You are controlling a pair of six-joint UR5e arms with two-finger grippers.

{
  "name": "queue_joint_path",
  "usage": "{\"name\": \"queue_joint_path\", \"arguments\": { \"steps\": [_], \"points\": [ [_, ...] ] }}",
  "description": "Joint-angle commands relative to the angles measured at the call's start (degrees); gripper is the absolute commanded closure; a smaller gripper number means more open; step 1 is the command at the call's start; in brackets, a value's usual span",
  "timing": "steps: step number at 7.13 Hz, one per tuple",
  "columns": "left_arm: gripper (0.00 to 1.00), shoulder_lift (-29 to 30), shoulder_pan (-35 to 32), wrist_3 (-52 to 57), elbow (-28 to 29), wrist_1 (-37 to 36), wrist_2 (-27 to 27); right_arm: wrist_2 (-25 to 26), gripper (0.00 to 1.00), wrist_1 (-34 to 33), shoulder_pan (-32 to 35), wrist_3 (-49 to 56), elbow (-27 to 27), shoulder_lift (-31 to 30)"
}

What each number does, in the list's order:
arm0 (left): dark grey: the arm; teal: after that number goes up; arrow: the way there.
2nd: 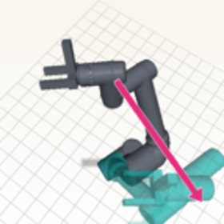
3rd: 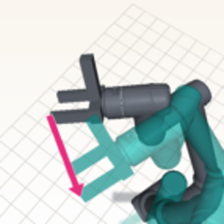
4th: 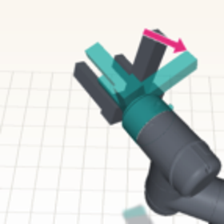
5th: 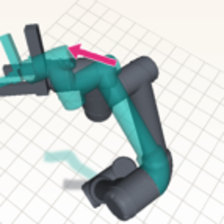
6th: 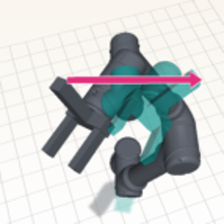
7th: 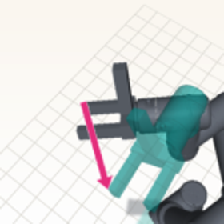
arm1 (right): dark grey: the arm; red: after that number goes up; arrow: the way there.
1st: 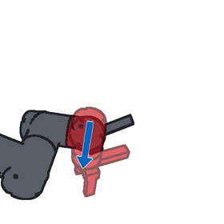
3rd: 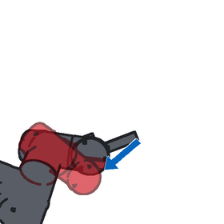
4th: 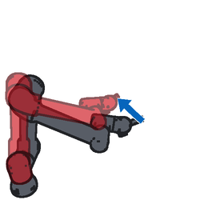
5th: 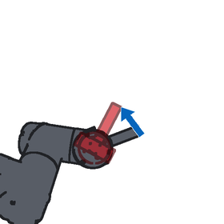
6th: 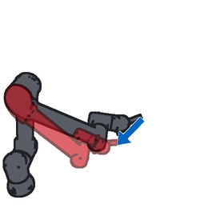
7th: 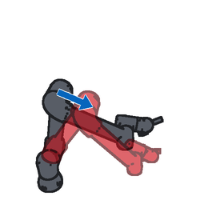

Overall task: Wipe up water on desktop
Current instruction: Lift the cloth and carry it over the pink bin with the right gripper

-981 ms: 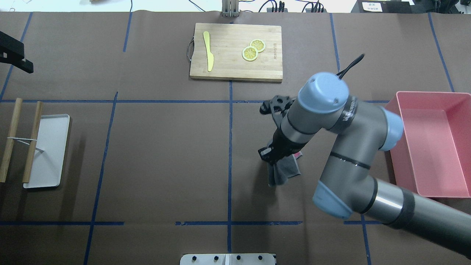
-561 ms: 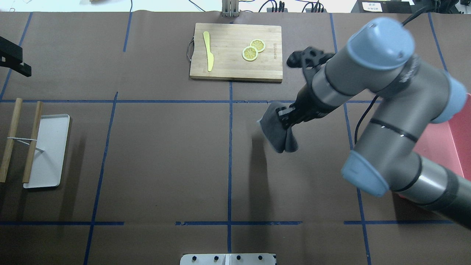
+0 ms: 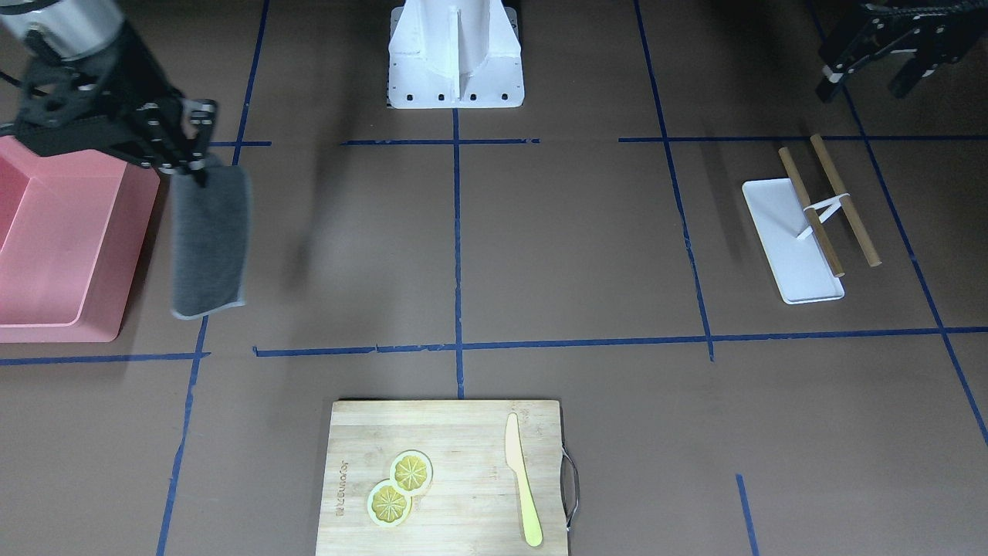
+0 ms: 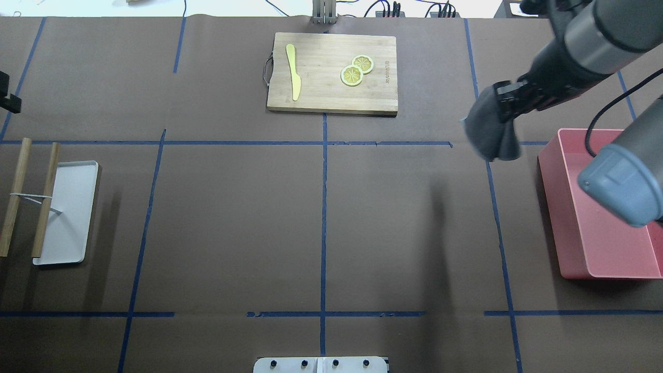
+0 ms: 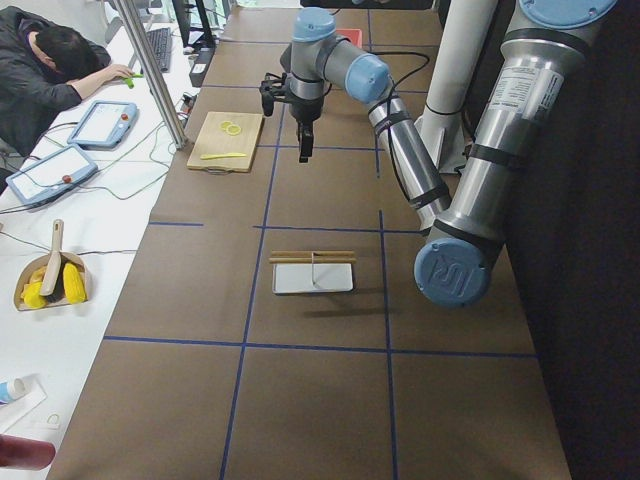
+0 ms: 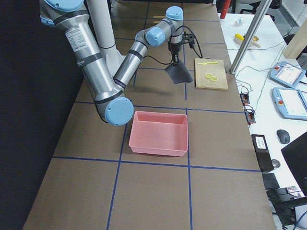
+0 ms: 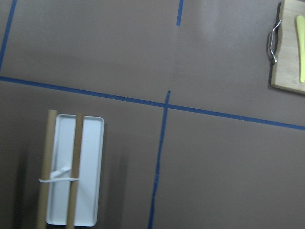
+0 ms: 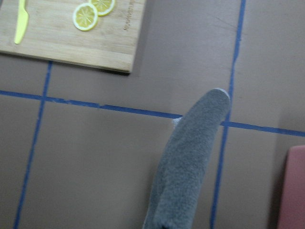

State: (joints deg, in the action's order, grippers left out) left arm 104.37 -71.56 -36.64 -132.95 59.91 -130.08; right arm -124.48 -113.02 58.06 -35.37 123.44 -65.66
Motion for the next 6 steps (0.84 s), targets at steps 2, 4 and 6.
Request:
{"name": "queue_joint_path", "arguments": {
  "steps": [2,4,6],
  "points": [
    [0.0,-2.0,-9.0,24.3,10.0,-5.5,-0.2,-2.0,0.99,-5.9,10.4,25.6,4.4,-14.2],
    [0.0,-2.5,-16.8,41.8,22.7,-4.5,-0.6,-8.3,0.99,-5.7,18.9,38.5,4.9,-24.9],
    [0.0,-2.8,-18.3,45.3,29.6,1.3,-0.6,-8.0,0.98,-5.7,19.4,39.9,2.6,-28.2]
  ]
}}
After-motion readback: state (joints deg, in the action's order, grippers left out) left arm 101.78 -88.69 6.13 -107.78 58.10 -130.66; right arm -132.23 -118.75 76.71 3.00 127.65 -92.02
